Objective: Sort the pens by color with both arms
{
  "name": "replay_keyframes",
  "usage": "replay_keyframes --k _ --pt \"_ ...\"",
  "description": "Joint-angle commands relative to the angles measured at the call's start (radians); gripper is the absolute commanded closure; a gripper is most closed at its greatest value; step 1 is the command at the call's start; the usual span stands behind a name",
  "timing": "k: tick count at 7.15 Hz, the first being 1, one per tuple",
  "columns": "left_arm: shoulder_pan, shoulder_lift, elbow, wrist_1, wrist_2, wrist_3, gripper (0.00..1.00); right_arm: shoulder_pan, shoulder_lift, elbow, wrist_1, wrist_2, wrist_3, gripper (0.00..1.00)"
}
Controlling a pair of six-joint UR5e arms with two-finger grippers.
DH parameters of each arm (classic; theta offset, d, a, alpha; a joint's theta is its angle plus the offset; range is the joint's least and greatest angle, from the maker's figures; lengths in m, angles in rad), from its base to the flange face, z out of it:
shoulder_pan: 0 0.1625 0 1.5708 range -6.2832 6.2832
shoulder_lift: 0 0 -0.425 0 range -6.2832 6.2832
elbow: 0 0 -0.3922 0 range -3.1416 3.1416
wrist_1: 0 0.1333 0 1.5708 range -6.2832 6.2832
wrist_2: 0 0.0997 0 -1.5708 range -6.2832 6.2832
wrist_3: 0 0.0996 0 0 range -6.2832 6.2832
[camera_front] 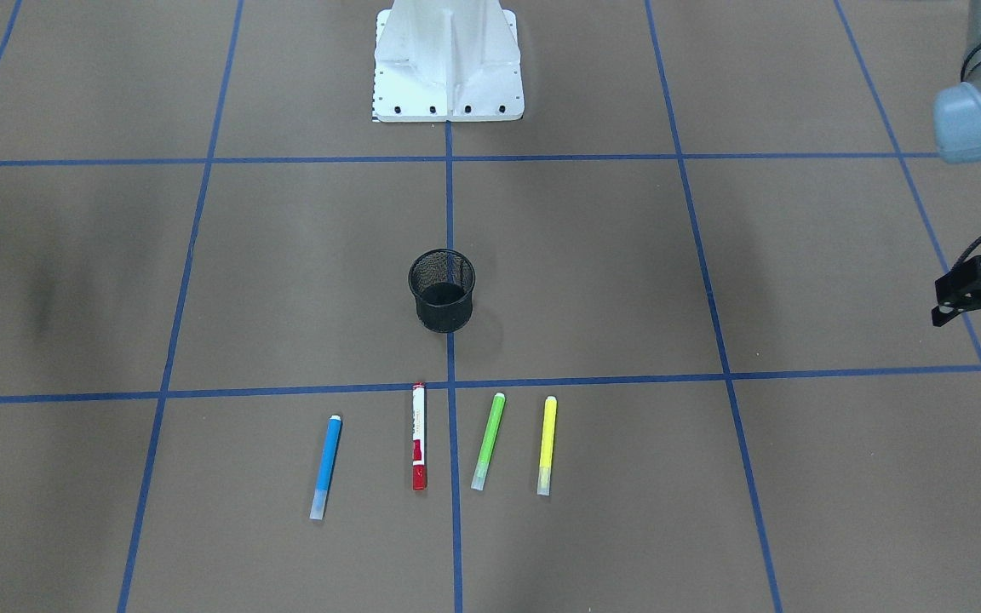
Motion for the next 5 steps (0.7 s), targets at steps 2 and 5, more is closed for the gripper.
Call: replay_keyframes --k 2,5 --pt "-0.074 0.129 -0.008 0.006 -0.090 0.024 0.00 0.091 -0.106 -0.004 0.003 0.092 -0.086 0.01" --pt "-0.079 0.168 -0.019 -0.001 -0.090 0.022 0.00 0.096 -0.238 0.113 0.014 0.080 -0.084 0.01"
